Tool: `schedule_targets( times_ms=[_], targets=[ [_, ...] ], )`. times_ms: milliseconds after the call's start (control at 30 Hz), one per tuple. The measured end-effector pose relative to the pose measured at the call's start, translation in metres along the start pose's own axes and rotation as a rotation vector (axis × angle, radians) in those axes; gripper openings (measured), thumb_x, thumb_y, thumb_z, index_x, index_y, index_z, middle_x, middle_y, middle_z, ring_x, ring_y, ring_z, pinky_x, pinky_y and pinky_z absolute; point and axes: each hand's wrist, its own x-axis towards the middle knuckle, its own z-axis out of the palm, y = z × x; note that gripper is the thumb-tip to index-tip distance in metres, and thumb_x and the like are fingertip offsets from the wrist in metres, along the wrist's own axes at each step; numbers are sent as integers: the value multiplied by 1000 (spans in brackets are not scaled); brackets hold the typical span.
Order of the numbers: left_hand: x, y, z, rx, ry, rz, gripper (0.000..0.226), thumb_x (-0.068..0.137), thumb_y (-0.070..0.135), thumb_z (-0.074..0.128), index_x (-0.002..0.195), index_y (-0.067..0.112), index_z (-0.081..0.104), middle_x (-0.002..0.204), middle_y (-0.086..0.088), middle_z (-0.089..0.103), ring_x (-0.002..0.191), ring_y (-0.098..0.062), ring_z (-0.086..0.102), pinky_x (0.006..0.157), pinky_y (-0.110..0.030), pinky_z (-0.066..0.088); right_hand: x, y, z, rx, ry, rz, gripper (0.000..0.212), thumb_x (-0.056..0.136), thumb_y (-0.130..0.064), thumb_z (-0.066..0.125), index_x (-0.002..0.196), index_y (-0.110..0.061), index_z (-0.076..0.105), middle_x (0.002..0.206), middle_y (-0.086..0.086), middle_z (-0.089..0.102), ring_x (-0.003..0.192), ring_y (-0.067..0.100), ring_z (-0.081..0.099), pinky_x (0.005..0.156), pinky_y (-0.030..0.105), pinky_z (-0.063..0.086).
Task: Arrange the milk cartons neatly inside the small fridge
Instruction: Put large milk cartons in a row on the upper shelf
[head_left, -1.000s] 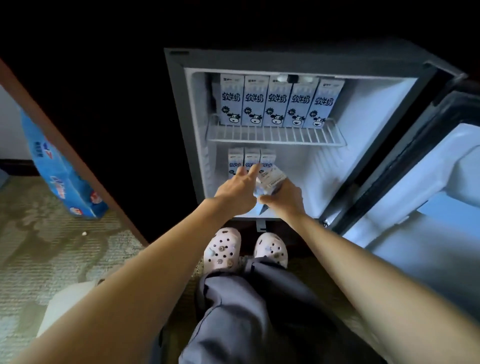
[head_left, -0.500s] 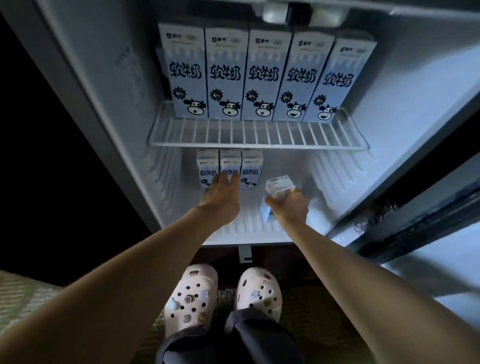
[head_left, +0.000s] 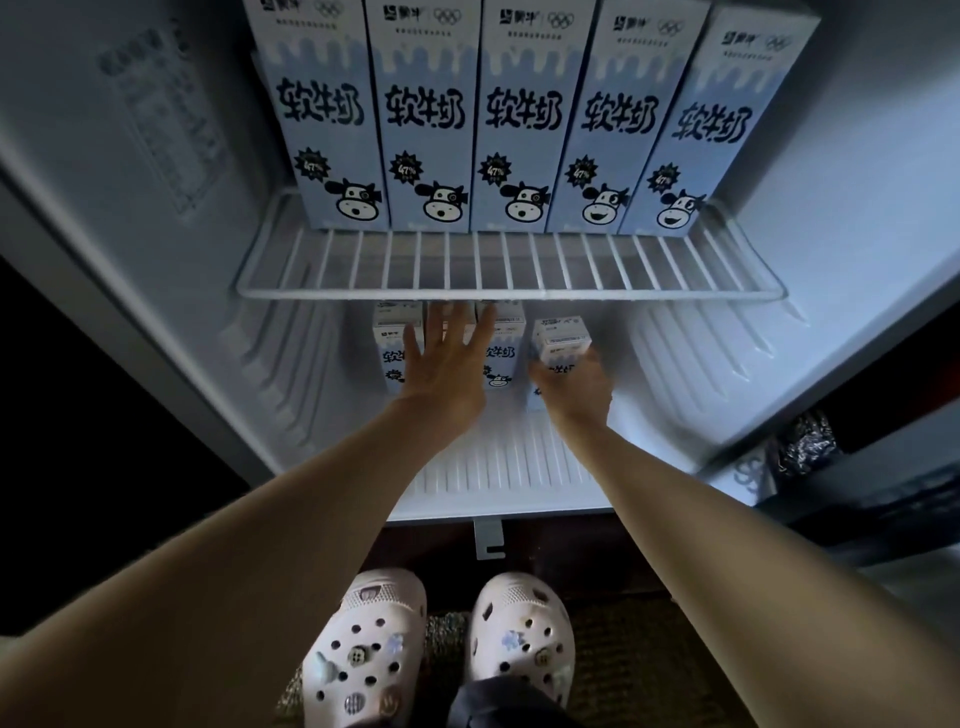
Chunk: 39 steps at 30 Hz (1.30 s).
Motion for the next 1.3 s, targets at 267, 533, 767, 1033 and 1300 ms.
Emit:
schedule_targets(
  times_ms=[267, 533, 767, 1033, 1300],
  targets=[
    [5, 0, 10, 44, 3, -3, 86, 92, 11, 48, 148, 29, -15, 158, -1, -18, 146, -27, -17, 116, -47, -9, 28, 2, 8, -29, -97, 36, 56, 70, -22, 76, 119, -8, 53, 113, 10, 66, 102, 28, 65, 86, 41, 56],
    [4, -1, 9, 44, 20, 16, 83, 92, 4, 43, 148, 28, -13, 158, -3, -15, 146, -28, -14, 117, -45, -9, 46, 2, 25, -22, -159, 124, 56, 61, -10, 78, 112, -5, 58, 109, 11, 68, 100, 26, 66, 82, 37, 57],
    [3, -2, 11, 28, 35, 32, 80, 93, 3, 38, 148, 27, -14, 157, -3, -19, 145, -29, -18, 116, -44, -12, 46, -5, 26, 9, -210, 129, 51, 67, -9, 69, 115, 2, 54, 111, 17, 66, 97, 25, 65, 70, 27, 54],
    [3, -1, 11, 33, 19, 28, 80, 93, 5, 39, 148, 27, -16, 157, -4, -22, 144, -30, -19, 116, -43, -12, 32, -4, 13, 44, -202, 43, 54, 76, 0, 65, 125, -4, 42, 117, 8, 58, 110, 22, 57, 80, 24, 47],
    [3, 0, 13, 40, 36, 24, 81, 93, 8, 41, 148, 25, -18, 157, -5, -21, 144, -31, -18, 116, -42, -11, 40, -24, -6, 296, -343, 181, 48, 85, 14, 45, 123, -16, 46, 106, 10, 62, 69, 21, 64, 42, 15, 53]
  ],
)
